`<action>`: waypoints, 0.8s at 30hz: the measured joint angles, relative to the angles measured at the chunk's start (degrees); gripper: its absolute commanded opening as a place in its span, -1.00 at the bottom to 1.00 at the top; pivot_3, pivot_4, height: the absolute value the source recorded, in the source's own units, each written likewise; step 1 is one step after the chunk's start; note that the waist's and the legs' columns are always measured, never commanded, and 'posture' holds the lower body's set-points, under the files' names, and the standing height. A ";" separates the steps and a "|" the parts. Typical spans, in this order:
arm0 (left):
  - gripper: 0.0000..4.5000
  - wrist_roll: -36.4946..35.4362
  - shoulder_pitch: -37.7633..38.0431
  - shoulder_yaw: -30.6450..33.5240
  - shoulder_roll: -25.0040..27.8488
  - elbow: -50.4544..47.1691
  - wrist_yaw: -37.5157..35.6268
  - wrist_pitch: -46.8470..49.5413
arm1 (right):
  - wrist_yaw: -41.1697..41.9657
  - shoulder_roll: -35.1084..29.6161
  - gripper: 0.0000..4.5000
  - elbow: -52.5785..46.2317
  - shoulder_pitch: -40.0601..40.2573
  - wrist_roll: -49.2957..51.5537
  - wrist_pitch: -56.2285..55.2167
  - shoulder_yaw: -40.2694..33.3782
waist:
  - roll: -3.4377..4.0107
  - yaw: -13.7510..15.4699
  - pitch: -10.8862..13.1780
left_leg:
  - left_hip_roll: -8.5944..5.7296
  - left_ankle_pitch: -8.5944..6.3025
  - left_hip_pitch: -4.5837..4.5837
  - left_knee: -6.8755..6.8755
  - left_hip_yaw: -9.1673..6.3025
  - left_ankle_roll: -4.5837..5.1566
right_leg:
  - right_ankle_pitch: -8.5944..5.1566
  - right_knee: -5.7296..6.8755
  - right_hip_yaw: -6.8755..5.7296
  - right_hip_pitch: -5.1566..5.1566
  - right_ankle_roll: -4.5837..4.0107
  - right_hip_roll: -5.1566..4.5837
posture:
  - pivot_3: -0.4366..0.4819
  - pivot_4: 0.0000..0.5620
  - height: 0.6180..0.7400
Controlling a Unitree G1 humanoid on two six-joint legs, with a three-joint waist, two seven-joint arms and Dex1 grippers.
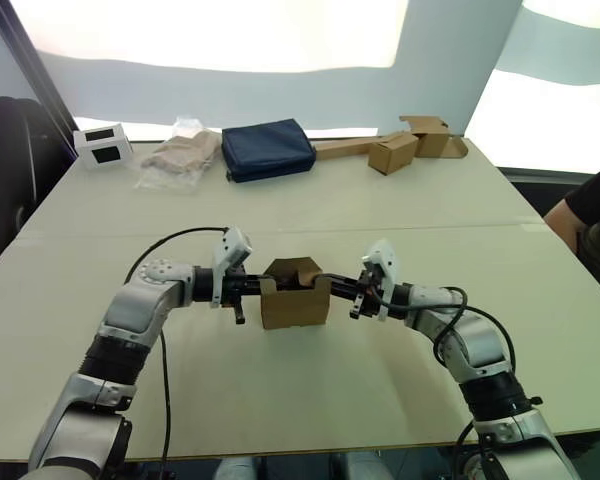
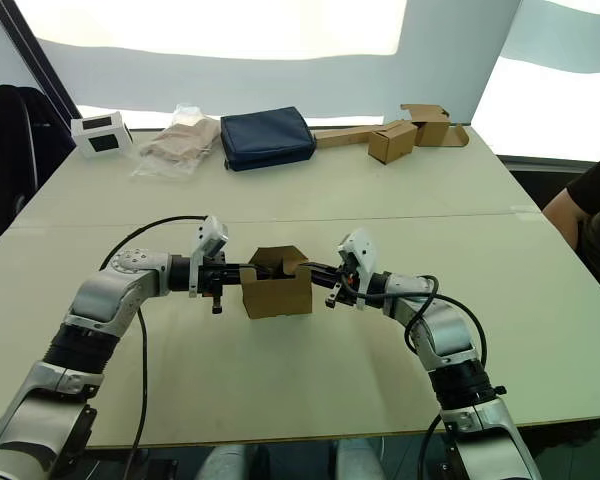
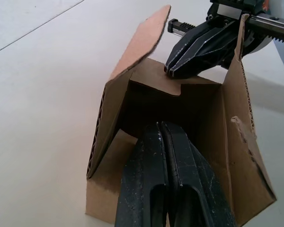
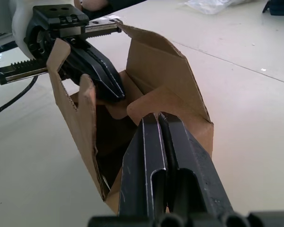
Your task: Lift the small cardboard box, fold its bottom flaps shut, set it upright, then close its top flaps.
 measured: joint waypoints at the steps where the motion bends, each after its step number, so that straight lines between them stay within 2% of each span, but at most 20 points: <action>1: -0.97 0.00 0.04 0.00 0.04 0.01 0.05 -0.04 | 0.23 -0.50 -1.00 0.02 -0.14 -0.76 -0.69 0.64 | 0.00 0.00 0.00 | 0.00 0.00 0.05 -0.01 -0.01 0.00 | 0.00 0.00 0.00 0.03 0.00 0.00 | -0.05 -0.47 1.00; 9: -0.97 -0.46 2.02 0.62 1.60 -2.86 1.56 0.03 | 1.00 -1.91 -1.00 -0.13 -1.06 -4.40 -3.46 3.03 | -0.01 -0.06 -0.03 | 0.03 -0.01 0.39 -0.12 0.00 0.01 | -0.04 0.00 0.03 0.31 -0.06 0.01 | -0.05 -0.47 1.00; 15: -0.97 -2.42 2.96 4.20 4.00 -5.92 3.61 3.91 | 0.43 -2.46 -1.00 -2.40 -1.87 -4.46 -0.54 2.80 | -0.02 0.10 -0.01 | 0.05 -0.01 0.30 -0.13 -0.01 0.01 | -0.07 -0.01 0.03 0.24 -0.13 -0.02 | -0.05 -0.47 1.00; 19: -0.97 -4.59 0.95 6.82 4.21 -7.09 3.78 4.83 | -1.33 -1.47 -1.00 -7.04 -3.22 1.81 6.45 -1.14 | 0.00 0.33 0.03 | 0.04 0.00 -0.03 -0.03 -0.03 0.00 | -0.02 0.00 0.02 -0.01 -0.04 -0.06 | -0.05 -0.47 1.00; 24: -0.97 -6.38 -5.32 9.32 5.70 -6.08 3.73 6.33 | -4.58 -2.36 -1.00 -17.82 -6.60 16.17 17.98 -11.33 | -0.02 0.46 0.03 | 0.00 0.00 -0.20 0.01 -0.10 -0.01 | -0.02 -0.11 -0.06 -0.06 -0.03 -0.12 | -0.05 -0.47 1.00</action>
